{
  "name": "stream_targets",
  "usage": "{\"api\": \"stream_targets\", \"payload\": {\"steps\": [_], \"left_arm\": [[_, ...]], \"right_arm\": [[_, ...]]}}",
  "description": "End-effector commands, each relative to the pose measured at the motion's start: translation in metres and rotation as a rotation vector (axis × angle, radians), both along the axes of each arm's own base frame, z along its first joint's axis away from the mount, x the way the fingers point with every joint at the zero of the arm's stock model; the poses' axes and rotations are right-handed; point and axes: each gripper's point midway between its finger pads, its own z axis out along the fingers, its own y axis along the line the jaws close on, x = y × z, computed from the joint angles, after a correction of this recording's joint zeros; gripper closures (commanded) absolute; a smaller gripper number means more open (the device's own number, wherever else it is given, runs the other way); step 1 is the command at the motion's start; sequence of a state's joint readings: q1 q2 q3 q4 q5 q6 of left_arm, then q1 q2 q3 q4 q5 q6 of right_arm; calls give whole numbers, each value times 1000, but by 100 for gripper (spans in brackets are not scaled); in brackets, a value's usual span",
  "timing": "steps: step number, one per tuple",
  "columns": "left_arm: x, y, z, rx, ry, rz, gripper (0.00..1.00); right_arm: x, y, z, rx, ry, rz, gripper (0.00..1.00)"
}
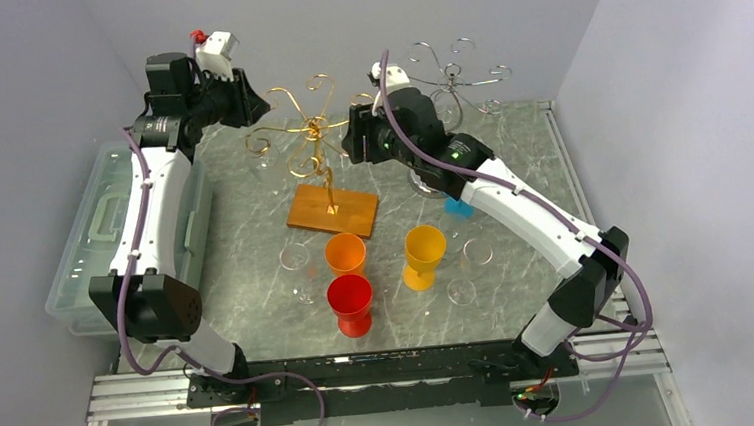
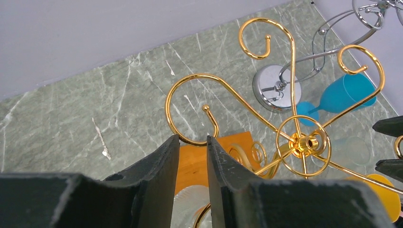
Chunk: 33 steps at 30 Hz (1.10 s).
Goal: Place the wine glass upside down on the wine glass rack
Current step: Adjust the wine rack at the center of the board.
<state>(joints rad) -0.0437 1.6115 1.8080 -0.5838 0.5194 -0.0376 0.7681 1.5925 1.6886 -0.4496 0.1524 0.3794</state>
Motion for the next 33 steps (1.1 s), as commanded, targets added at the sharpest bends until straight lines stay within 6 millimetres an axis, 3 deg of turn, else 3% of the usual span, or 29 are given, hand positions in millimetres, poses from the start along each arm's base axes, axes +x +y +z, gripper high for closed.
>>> {"api": "stream_targets", "payload": {"steps": [1,7,10,11,14,20,24,33], "left_arm": [[-10,-7,15,-4,-50,-29,66],[-22,-6,22,-2,-60,-30,62],[-25,-1,27,6,-68,1,44],[-25,1,29,12,-75,15,33],[-30,5,34,24,-90,30,22],[-40,7,41,31,-88,37,4],[-43,7,41,34,-78,31,2],[-49,3,18,29,-10,5,12]], "right_arm": [[-26,-8,-38,-123,109,67,39],[-32,-22,-15,-113,70,50,33],[-38,-33,-4,-111,53,33,30],[-40,-37,-1,-112,47,25,29],[-45,-55,6,-111,34,-7,25],[-51,-82,-1,-127,50,-50,23],[-52,-87,1,-109,44,-47,22],[-46,-62,11,-46,65,11,22]]}}
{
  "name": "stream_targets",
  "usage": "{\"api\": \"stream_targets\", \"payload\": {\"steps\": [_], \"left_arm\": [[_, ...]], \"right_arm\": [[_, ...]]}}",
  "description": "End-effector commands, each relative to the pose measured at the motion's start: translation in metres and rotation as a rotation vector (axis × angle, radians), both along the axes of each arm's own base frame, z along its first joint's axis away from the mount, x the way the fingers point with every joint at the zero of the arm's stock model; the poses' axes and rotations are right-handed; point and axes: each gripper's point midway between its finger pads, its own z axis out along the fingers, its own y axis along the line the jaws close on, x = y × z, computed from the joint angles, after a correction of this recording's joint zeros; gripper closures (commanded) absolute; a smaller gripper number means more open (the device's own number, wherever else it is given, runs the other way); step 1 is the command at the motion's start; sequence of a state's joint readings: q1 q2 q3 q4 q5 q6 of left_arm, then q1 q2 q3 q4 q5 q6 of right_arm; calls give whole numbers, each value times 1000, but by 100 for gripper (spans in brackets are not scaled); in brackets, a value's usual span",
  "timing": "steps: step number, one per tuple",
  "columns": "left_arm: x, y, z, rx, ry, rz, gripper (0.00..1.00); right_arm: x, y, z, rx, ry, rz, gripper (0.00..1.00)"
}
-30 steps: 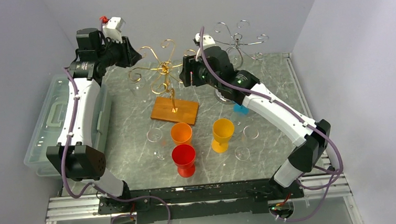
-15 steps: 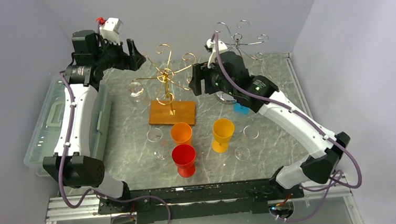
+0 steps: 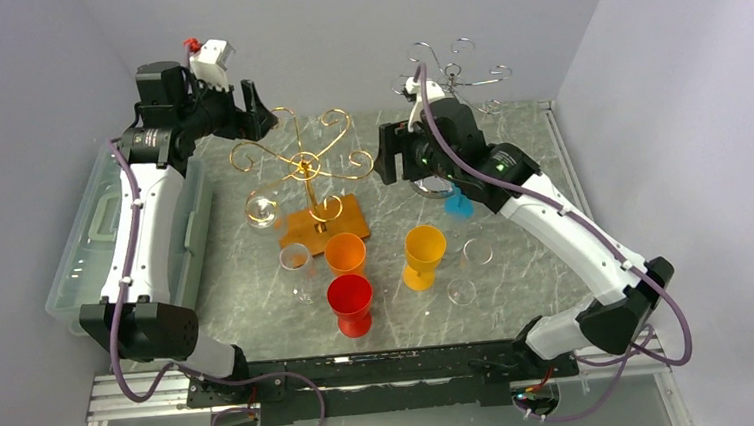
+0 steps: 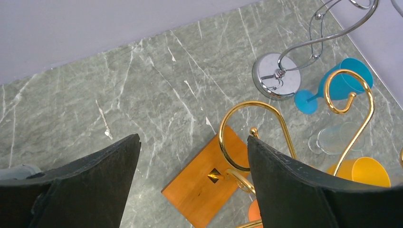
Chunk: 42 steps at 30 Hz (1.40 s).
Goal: Place the wine glass upside down on the wine glass rack
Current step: Adjust the wine rack at the center of the board.
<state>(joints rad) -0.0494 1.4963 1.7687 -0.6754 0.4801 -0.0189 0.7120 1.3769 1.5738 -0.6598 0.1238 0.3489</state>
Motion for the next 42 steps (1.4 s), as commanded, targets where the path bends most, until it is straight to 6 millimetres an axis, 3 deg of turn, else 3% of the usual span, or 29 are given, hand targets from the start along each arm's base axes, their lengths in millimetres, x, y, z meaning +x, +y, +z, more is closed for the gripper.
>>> {"api": "stream_targets", "payload": {"steps": [1,5,12,16,19,22,25,30,35,42], "left_arm": [[-13,-2,8,2,-21,-13,12],[-12,6,17,47,-56,12,9],[4,38,46,97,-142,181,4],[5,43,62,101,-170,189,3],[1,40,68,106,-162,157,2],[-13,36,63,122,-116,103,3],[-33,37,46,148,-41,70,6],[-68,63,22,151,70,91,16],[-97,65,10,145,138,60,23],[-110,57,-11,133,214,-10,31]], "right_arm": [[1,10,18,45,-9,30,22],[4,7,28,32,-38,24,22],[11,-7,66,-19,-114,-16,22],[18,-10,81,-44,-145,-36,21],[24,-2,91,-31,-161,-19,21],[33,12,95,-12,-164,1,21],[43,28,98,9,-167,28,22],[61,58,92,36,-150,83,25],[79,77,86,57,-160,97,28],[90,92,68,65,-132,105,31]]}}
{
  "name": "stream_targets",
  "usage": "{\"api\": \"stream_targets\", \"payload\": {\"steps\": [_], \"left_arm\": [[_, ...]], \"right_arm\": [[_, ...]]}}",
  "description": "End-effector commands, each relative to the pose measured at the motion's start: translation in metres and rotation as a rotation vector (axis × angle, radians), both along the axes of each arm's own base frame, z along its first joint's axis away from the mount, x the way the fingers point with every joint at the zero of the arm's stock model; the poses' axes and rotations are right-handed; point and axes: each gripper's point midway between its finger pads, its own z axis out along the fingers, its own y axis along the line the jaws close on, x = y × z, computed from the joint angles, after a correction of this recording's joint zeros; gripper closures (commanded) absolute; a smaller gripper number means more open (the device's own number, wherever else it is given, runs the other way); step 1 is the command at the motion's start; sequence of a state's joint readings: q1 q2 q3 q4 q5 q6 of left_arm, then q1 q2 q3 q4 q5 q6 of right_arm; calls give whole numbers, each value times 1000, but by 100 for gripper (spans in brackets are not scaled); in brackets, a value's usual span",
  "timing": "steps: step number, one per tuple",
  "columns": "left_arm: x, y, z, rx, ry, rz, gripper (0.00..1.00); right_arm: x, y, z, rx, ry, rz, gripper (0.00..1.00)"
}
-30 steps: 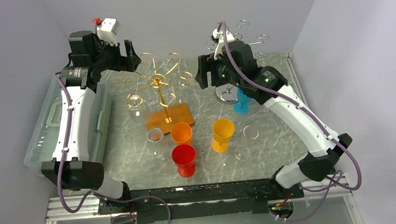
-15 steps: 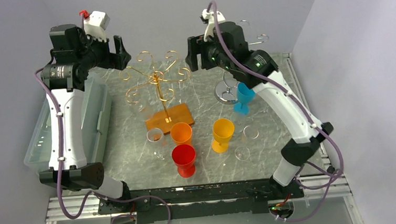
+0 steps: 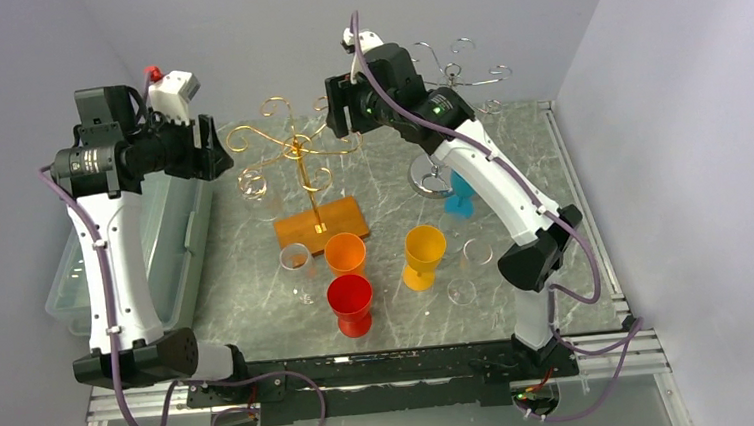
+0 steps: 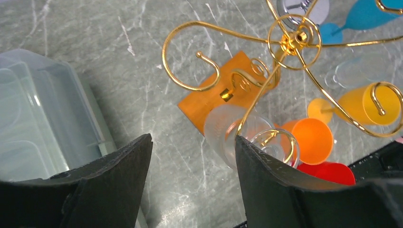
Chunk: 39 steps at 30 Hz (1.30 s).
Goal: Place the wine glass upside down on the wine glass rack
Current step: Adjust the wine rack at the center of the board.
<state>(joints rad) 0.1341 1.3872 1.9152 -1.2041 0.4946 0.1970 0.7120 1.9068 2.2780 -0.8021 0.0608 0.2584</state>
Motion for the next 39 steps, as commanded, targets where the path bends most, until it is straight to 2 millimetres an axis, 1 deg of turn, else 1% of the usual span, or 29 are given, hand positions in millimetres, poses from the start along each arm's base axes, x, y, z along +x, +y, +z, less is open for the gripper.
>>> {"api": "stream_targets", "payload": {"steps": [1,4,7,16,19,20,21,26,31,33,36,39], "left_arm": [[-14,-11,-14,-24,48,-76,32],[-4,-6,-27,-8,56,-61,34],[10,-1,-32,0,41,-38,35],[47,1,-28,-34,4,-18,38],[57,0,-28,-51,2,-16,39],[60,0,-28,-59,2,-14,39],[63,0,-27,-64,-1,-12,39],[77,-3,-24,-92,-7,-13,40],[86,-4,-23,-99,-14,-12,40],[89,-4,-23,-98,-17,-13,40],[91,-5,-23,-96,-18,-17,40],[87,-4,-22,-86,-22,-17,39]], "right_arm": [[4,8,32,94,-68,13,31],[3,8,26,92,-57,12,32],[1,4,22,86,-53,2,32],[-16,-13,12,97,-34,-26,34],[-23,-18,6,102,-23,-30,36],[-24,-19,1,98,-14,-34,36],[-27,-22,3,105,-19,-36,36],[-32,-25,-2,114,-8,-41,35],[-26,-25,4,109,-18,-57,29],[-24,-26,13,107,-34,-62,27],[-23,-35,25,102,-69,-93,24],[-26,-48,38,104,-109,-126,21]]}}
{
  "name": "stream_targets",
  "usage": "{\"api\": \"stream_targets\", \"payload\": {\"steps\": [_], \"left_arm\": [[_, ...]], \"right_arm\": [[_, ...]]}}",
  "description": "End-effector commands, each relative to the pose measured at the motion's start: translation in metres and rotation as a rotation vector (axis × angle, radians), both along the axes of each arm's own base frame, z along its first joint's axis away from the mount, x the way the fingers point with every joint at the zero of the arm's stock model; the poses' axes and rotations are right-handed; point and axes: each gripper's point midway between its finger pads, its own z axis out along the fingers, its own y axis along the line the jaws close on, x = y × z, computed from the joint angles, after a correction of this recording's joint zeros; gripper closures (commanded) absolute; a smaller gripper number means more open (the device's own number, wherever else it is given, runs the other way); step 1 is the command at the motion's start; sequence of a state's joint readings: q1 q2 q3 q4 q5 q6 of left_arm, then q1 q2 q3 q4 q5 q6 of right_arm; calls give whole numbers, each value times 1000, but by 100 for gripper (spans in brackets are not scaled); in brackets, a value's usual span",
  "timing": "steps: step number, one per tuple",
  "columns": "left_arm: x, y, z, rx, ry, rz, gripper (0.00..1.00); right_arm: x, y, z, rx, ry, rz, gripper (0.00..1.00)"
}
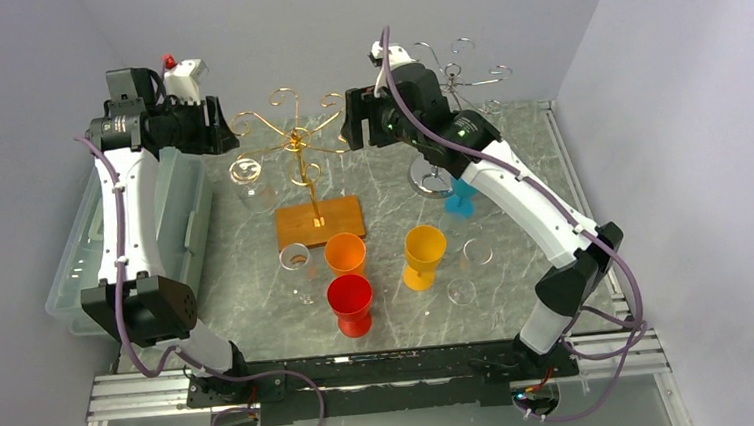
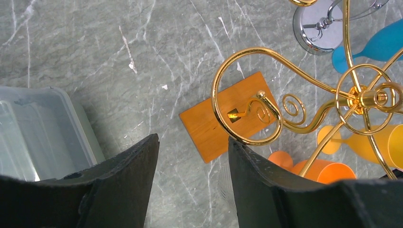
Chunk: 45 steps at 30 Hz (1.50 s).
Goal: Place the wine glass upside down on the wine glass rack
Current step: Adjust the wine rack at the center of the board, then pick up the wine glass at the center of the board.
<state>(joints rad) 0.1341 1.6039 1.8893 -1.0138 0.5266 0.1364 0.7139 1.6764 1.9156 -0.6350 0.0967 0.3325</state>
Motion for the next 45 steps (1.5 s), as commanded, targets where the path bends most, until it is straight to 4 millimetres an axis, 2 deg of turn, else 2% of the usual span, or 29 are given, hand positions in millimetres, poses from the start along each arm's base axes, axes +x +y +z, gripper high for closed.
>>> {"api": "stream_targets", "payload": {"steps": [1,6,8,11,16,20,23,25,28,36,45], "left_arm": [[5,-7,28,-8,-99,-22,38],[-7,3,29,55,-116,9,25],[-12,9,32,92,-127,29,16],[-19,20,36,157,-137,60,5],[-32,31,42,217,-141,101,1],[-40,34,46,228,-135,120,1],[-45,38,52,243,-139,142,1],[-47,39,56,248,-141,154,1],[-52,41,62,245,-132,171,0],[-58,40,73,240,-150,184,1],[-61,31,82,203,-179,154,1]], "right_arm": [[-1,-26,47,32,-120,-75,21],[-8,-46,59,17,-148,-121,18],[-16,-55,60,18,-153,-126,18],[-31,-63,47,6,-124,-115,18],[-68,-57,10,-37,-53,-48,18],[-104,-37,-29,-65,13,13,18],[-122,-18,-62,-75,72,57,18],[-127,-9,-83,-82,109,73,20],[-129,4,-105,-80,137,94,22],[-126,28,-149,-109,188,128,34],[-126,33,-189,-179,243,140,54]]}}
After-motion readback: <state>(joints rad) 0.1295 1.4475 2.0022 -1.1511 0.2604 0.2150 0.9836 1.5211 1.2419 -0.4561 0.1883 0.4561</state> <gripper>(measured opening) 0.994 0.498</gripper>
